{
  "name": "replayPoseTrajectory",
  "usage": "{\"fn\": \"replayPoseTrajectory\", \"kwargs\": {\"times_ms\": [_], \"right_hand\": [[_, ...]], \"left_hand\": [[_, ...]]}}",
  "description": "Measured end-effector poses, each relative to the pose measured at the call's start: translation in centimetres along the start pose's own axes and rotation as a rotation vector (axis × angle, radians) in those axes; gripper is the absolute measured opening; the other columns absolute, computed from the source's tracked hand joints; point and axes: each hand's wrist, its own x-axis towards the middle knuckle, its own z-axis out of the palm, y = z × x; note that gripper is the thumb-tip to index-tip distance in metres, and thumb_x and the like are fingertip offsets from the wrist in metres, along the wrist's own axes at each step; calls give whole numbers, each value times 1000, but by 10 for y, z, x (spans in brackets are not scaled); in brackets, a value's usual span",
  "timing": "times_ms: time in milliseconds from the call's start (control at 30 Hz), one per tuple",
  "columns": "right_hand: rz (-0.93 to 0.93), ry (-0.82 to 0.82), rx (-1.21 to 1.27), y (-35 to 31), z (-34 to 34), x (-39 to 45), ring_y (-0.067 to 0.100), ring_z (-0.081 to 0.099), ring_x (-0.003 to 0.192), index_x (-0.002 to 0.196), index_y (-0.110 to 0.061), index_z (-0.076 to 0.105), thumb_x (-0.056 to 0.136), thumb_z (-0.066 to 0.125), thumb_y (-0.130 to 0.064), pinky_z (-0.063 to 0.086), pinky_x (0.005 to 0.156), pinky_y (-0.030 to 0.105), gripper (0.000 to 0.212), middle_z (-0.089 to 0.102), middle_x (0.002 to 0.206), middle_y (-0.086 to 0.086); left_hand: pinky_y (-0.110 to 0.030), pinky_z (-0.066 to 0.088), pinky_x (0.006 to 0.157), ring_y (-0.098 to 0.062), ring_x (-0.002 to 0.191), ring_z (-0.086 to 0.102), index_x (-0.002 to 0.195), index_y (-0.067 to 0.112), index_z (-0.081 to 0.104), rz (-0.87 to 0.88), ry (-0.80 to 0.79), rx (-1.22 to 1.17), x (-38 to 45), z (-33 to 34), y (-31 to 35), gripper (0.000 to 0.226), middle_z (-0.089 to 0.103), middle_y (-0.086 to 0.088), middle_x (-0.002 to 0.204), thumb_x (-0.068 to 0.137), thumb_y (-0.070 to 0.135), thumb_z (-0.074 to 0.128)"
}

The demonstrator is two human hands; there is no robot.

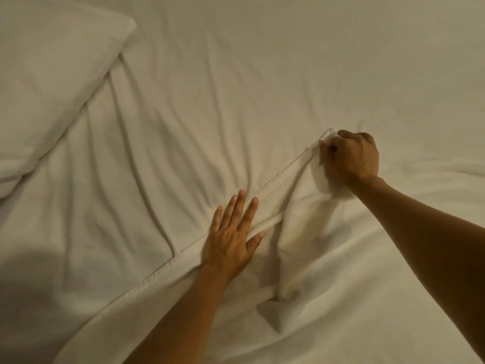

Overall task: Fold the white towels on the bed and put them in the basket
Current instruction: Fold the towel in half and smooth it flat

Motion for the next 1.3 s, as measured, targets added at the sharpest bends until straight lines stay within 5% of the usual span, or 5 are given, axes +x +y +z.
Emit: {"fn": "replayPoseTrajectory", "kwargs": {"times_ms": [233,500,700,1133,1300], "right_hand": [[-167,-403,20,-10,-1,11,25,10,146,150,-18,15,94,50,-24,13,117,42,66,9,159,7],[-246,-500,3,-3,-14,14,29,34,135,143,-7,26,94,51,-28,33,106,41,59,28,150,10],[-288,-452,-129,-13,-9,12,21,33,133,129,-15,42,88,57,-31,31,104,40,46,27,145,4],[-368,-254,-449,-57,-41,54,28,15,145,134,-8,31,94,45,-8,-2,118,41,42,41,145,15],[-376,-92,-374,-101,-54,105,33,10,145,136,-6,28,91,40,2,0,119,43,47,32,149,20]], "left_hand": [[-35,7,118,-12,148,4,152,26,6,41,51,-32,-4,-10,0,71,2,2,160,92,63,1],[-31,8,118,-18,147,8,151,15,8,-204,105,-136,16,-14,11,82,4,-6,159,87,64,-8],[-39,28,114,-23,140,33,130,13,51,-161,186,-324,10,-21,17,60,34,-9,152,88,55,38],[-27,46,47,-21,55,62,64,17,63,-338,158,-175,43,-85,10,35,61,-1,62,48,21,93],[-42,43,77,-37,91,60,89,8,63,-501,308,-250,83,-110,-47,9,62,-15,96,87,16,63]]}}
